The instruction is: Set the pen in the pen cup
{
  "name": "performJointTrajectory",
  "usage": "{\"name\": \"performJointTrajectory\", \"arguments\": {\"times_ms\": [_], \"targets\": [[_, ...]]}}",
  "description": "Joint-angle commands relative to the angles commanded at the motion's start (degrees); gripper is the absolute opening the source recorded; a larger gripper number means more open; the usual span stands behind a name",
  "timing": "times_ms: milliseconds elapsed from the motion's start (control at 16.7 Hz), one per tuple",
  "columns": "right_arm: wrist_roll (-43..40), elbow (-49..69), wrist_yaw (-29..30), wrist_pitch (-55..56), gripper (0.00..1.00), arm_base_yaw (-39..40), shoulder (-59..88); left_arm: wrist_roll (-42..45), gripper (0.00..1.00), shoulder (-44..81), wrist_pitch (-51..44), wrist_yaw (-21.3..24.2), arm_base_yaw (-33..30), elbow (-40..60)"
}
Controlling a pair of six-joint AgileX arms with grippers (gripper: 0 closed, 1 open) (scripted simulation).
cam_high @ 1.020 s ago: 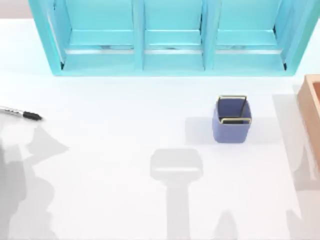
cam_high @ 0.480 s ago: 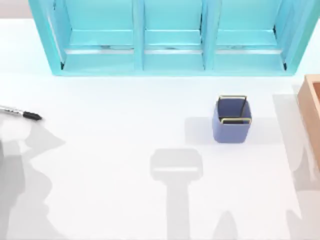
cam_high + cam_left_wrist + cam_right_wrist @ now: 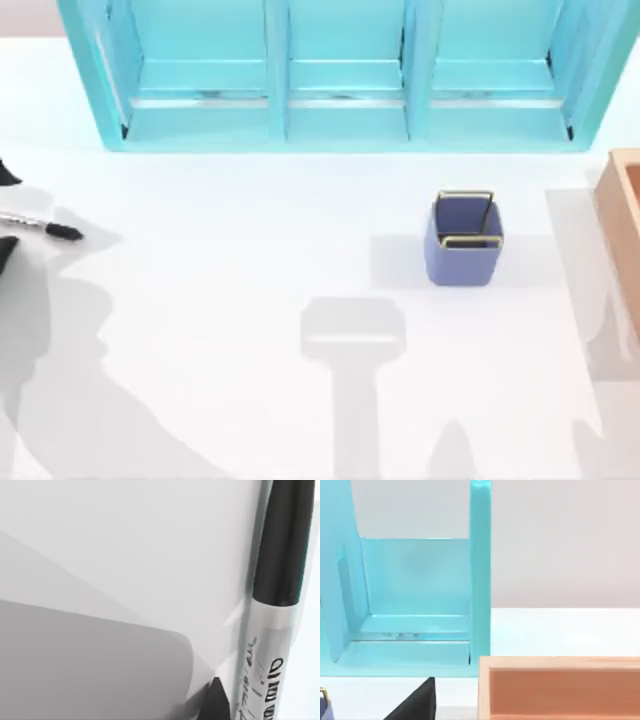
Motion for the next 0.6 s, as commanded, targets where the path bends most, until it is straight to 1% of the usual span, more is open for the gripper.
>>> {"name": "performJointTrajectory", "arguments": {"times_ms": [300,600], "targets": [[0.00,0.00,0.00,0.00,1.00,0.00,0.00,-0.47,1.00,1.27,0.74,-0.47,-0.63,0.92],[0.00,0.00,0.00,0.00,1.00,0.00,0.00,-0.47,0.62,1.27,0.74,-0.47,-0.63,0.92]]}}
